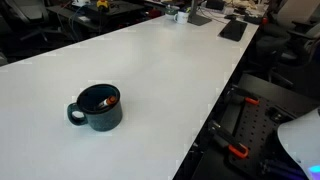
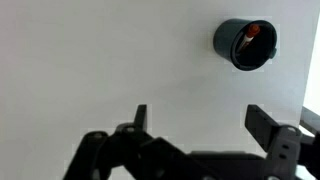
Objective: Place the marker on the table to the right of the mug
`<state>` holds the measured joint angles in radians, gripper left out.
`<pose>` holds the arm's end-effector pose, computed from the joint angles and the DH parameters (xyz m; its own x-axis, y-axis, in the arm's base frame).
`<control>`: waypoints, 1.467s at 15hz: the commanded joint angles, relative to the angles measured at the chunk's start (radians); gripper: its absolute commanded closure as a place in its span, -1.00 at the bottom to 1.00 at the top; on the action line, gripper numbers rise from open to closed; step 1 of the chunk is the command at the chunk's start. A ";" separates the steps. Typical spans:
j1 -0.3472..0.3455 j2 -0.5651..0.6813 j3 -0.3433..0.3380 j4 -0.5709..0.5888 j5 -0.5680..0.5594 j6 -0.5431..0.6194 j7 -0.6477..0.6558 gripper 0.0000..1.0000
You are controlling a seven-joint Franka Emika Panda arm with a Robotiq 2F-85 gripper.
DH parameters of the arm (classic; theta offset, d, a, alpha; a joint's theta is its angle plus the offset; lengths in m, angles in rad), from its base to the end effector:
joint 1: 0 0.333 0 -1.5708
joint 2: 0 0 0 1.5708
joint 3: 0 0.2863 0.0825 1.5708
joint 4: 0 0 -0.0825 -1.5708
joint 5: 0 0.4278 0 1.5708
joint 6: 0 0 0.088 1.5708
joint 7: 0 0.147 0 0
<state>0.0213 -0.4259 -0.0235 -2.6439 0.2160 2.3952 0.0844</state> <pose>0.4609 0.0078 0.3072 0.9597 -0.2406 0.1452 -0.2110 -0.9582 -0.1934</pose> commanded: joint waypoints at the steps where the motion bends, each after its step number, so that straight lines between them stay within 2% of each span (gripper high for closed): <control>1: -0.003 -0.001 0.003 0.002 0.001 -0.003 0.000 -1.00; 6: -0.003 -0.001 0.003 0.002 0.001 -0.003 0.000 -1.00; 9: 0.017 0.032 -0.011 0.065 -0.001 -0.047 -0.071 -1.00; 13: 0.038 0.140 -0.028 0.217 0.009 -0.107 -0.198 -1.00; 17: 0.061 0.301 -0.048 0.405 0.082 -0.248 -0.347 -1.00; 22: 0.035 0.516 -0.005 0.575 0.141 -0.383 -0.461 -1.00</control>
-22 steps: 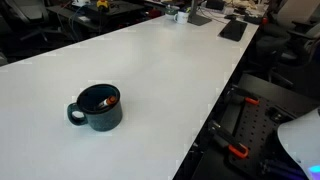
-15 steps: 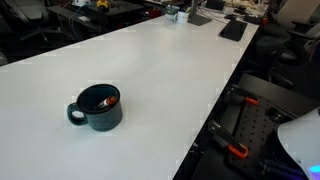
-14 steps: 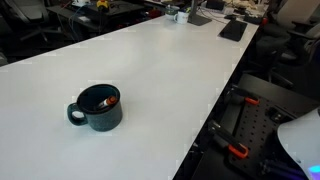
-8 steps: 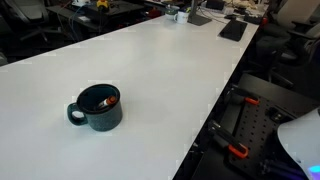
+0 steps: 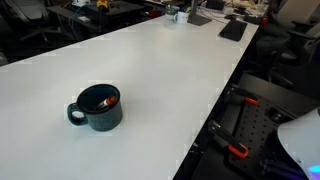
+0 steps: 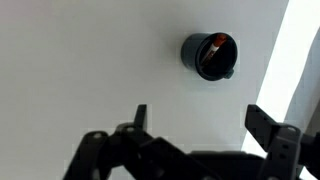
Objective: Place the marker on the table to the right of the mug
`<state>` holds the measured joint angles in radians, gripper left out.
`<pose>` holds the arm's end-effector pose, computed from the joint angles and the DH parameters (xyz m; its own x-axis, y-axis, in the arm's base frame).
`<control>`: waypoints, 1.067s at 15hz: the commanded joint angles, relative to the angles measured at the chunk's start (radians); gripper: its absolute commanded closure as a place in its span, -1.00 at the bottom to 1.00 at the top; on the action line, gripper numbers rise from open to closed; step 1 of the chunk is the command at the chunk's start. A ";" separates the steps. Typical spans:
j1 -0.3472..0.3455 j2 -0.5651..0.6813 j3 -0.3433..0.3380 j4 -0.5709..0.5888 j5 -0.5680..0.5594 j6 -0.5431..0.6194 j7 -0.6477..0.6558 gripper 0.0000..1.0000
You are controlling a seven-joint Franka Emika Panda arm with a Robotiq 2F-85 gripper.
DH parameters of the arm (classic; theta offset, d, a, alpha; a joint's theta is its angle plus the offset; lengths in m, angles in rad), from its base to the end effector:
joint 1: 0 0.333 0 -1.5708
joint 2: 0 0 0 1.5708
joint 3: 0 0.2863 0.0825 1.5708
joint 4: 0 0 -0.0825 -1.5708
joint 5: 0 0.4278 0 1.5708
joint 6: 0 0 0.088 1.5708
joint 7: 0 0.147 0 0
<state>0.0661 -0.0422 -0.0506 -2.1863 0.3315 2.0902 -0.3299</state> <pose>0.5564 0.0360 0.3121 0.9855 0.1688 0.0164 0.1664 -0.9438 -0.2855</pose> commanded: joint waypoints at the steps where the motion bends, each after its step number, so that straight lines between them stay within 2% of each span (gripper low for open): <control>1: -0.015 0.170 0.033 0.142 0.022 -0.091 -0.053 -1.00; 4: -0.020 0.286 0.068 0.192 -0.017 -0.104 -0.030 -1.00; 5: -0.030 0.218 0.072 0.131 -0.006 -0.058 -0.029 -1.00; 10: -0.036 0.312 0.084 0.188 -0.012 -0.067 -0.016 -1.00; 16: -0.012 0.480 0.119 0.407 -0.083 -0.117 0.072 -1.00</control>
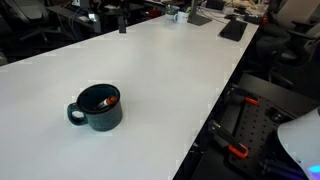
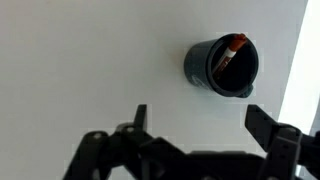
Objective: Place the marker on the table to the right of the mug
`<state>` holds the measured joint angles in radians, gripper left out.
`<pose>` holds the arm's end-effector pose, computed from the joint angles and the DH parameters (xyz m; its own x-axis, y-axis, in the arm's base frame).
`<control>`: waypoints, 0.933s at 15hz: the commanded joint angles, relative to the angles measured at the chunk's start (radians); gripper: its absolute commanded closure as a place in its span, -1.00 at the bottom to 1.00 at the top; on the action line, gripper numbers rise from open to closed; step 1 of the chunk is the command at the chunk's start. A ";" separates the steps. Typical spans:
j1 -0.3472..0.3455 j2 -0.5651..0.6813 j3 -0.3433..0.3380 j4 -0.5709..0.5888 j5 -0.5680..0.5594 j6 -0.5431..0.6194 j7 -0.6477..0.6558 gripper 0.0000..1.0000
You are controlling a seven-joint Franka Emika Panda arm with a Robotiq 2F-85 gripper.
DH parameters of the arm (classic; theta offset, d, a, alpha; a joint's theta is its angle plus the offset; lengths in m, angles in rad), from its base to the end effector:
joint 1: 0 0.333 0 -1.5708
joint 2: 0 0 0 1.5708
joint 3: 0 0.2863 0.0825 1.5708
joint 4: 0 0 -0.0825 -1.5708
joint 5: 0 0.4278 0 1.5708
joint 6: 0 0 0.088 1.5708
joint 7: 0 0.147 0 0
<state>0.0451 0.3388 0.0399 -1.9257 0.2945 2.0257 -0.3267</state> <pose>0.6035 0.0789 0.2055 0.9495 0.2679 -0.1635 0.2097 -0.9292 -0.3045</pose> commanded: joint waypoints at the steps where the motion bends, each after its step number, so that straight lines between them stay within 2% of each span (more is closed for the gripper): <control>1: 0.016 0.133 0.037 0.195 -0.063 -0.066 0.090 -1.00; 4: 0.037 0.230 0.071 0.344 -0.090 -0.129 0.136 -1.00; 8: 0.059 0.337 0.126 0.520 -0.077 -0.265 0.116 -1.00; 11: 0.091 0.402 0.146 0.604 -0.086 -0.325 0.127 -1.00; 14: 0.132 0.443 0.139 0.627 -0.108 -0.293 0.149 -1.00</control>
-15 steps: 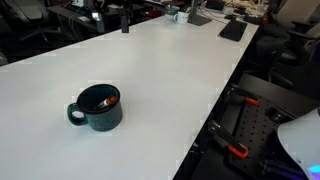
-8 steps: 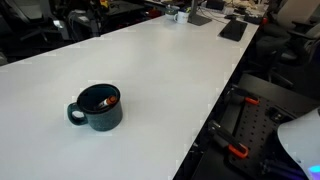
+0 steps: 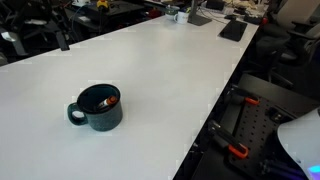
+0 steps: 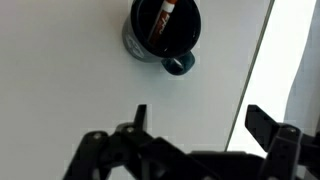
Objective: Place the marker on the table to the right of the mug
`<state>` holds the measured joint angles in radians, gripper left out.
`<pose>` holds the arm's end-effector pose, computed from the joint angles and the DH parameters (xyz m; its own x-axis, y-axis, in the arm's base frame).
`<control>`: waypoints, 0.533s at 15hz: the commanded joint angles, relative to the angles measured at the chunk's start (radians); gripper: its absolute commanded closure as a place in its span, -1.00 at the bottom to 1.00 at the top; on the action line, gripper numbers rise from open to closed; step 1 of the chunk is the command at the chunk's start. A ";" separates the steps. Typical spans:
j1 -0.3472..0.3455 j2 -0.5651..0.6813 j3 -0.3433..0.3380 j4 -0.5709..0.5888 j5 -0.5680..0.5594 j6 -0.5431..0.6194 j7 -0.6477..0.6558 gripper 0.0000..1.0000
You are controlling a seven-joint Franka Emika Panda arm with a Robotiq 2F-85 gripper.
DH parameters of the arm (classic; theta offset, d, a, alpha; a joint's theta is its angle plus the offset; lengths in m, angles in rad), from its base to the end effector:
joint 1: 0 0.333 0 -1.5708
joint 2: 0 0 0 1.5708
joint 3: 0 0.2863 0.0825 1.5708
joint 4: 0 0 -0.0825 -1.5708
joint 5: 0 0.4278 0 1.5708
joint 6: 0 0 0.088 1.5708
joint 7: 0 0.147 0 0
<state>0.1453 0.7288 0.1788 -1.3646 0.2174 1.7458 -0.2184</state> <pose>0.6600 0.2358 0.1939 0.8477 0.4593 -0.2653 0.3511 -0.8608 -0.3683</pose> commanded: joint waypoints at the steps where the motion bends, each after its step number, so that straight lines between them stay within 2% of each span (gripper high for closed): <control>1: 0.044 0.060 0.000 0.064 -0.039 -0.002 0.049 -1.00; 8: 0.119 0.027 -0.005 -0.024 -0.114 0.103 0.114 -1.00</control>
<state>0.2385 0.7972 0.1785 -1.3355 0.1393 1.7948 -0.1493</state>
